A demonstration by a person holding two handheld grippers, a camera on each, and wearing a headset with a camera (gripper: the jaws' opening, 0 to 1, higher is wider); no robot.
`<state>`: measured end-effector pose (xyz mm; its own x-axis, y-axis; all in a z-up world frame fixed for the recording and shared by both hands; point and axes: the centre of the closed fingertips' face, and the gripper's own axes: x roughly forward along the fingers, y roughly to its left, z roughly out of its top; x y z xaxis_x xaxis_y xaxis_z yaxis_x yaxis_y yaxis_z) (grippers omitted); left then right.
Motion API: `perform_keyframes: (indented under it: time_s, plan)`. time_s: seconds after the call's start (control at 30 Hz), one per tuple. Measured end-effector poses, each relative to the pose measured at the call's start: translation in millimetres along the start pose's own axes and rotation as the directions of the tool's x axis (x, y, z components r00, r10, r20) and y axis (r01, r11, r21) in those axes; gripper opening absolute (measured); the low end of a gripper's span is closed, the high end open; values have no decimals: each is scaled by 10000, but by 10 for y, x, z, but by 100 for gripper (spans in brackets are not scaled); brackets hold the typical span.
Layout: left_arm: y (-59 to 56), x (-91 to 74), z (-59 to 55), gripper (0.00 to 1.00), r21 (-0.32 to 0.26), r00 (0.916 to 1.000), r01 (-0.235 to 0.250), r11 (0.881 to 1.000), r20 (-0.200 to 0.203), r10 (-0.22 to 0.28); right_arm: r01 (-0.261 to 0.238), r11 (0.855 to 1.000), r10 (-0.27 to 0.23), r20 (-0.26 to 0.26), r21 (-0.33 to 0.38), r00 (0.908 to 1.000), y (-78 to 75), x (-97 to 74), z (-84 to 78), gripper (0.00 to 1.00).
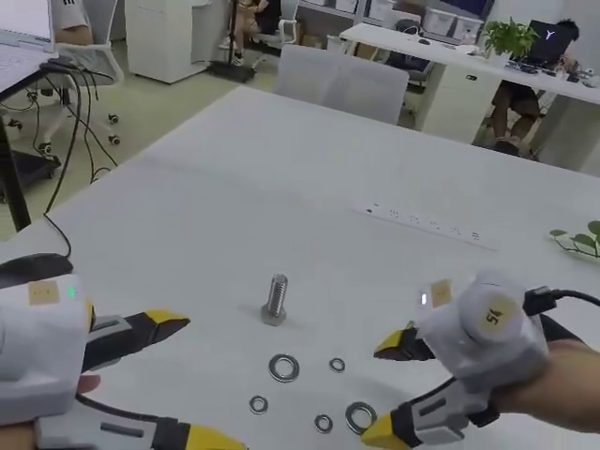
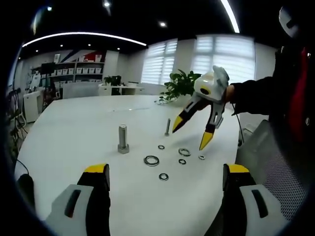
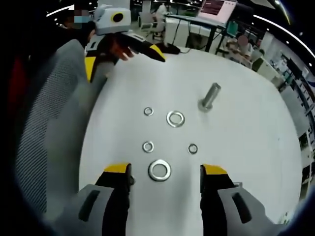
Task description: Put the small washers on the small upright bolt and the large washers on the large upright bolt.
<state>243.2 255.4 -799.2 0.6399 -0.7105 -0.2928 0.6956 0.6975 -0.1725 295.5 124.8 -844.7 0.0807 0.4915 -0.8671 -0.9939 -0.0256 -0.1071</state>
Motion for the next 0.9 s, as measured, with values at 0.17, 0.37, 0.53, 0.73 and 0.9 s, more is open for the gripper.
perform_keyframes:
  time_s: [0.17,0.37,0.53,0.73,0.9]
  plan:
    - [-3,-9,-11,96,-37,10000,-14,10000,-26,14,-191,9997,183,-472,-167,9987,8,63,-29,55]
    - [6,-22,-5,96,-46,10000,-95,9999,-5,95,-325,9991,300,-899,-272,9955,-5,93,-68,51]
    - [12,-30,-1,96,-53,9999,-156,9999,23,156,-456,9982,409,-1166,-383,9923,4,124,-94,47]
    - [9,-40,-10,96,-94,9998,-209,9997,18,210,-683,9962,591,-1547,-549,9862,37,182,-138,41]
    - [13,-56,-2,96,-112,9995,-290,9995,100,291,-881,9935,746,-1727,-720,9821,84,200,-141,37]
